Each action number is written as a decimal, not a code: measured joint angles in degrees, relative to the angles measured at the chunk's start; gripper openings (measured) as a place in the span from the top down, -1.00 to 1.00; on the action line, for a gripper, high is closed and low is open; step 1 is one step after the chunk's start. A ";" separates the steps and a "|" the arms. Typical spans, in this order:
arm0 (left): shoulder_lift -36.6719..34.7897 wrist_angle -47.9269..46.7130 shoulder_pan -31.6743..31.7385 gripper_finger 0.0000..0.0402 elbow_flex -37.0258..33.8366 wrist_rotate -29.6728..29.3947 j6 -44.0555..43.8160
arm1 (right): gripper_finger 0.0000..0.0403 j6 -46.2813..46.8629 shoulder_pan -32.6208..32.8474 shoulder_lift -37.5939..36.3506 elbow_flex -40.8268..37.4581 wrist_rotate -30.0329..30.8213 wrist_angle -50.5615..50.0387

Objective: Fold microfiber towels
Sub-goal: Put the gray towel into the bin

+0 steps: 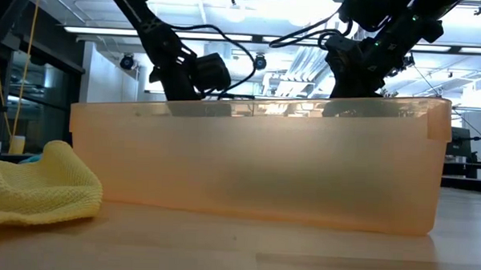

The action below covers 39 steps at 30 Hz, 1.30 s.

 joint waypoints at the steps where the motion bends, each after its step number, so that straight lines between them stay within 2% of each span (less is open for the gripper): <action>1: 0.00 -0.90 0.02 0.98 0.02 -0.90 -0.52 | 1.00 0.00 0.01 0.00 0.00 0.00 0.12; 4: -0.09 -3.07 0.20 0.98 0.19 -1.21 -3.69 | 1.00 1.25 0.02 0.00 0.00 0.02 1.14; 9: -0.25 -3.97 -0.96 0.99 -0.52 -1.29 -10.11 | 0.99 9.89 -0.86 1.32 0.04 0.40 3.43; 13: -0.35 -3.95 -2.93 1.00 -1.80 -1.56 -13.34 | 0.85 15.02 -1.66 5.64 0.04 -2.15 6.17; 17: -0.50 -2.38 -4.59 1.00 -3.16 -2.04 -16.07 | 0.53 19.93 -2.49 12.48 0.04 -7.84 14.07; 24: -0.46 -1.45 -5.61 1.00 -3.34 -2.17 -19.30 | -0.15 34.77 -5.49 25.91 0.04 -8.56 27.46; 28: -0.46 -1.45 -5.62 1.00 -3.39 -1.90 -19.54 | -0.40 40.04 -6.88 30.94 0.02 -8.38 34.89; 32: -0.46 -1.43 -5.60 1.00 -3.41 -1.45 -19.64 | -0.45 44.01 -7.54 34.86 0.42 -8.71 41.02; 39: -0.46 -1.40 -5.60 1.00 -3.41 -1.41 -20.47 | -0.45 45.20 -7.58 39.44 3.92 -10.48 42.26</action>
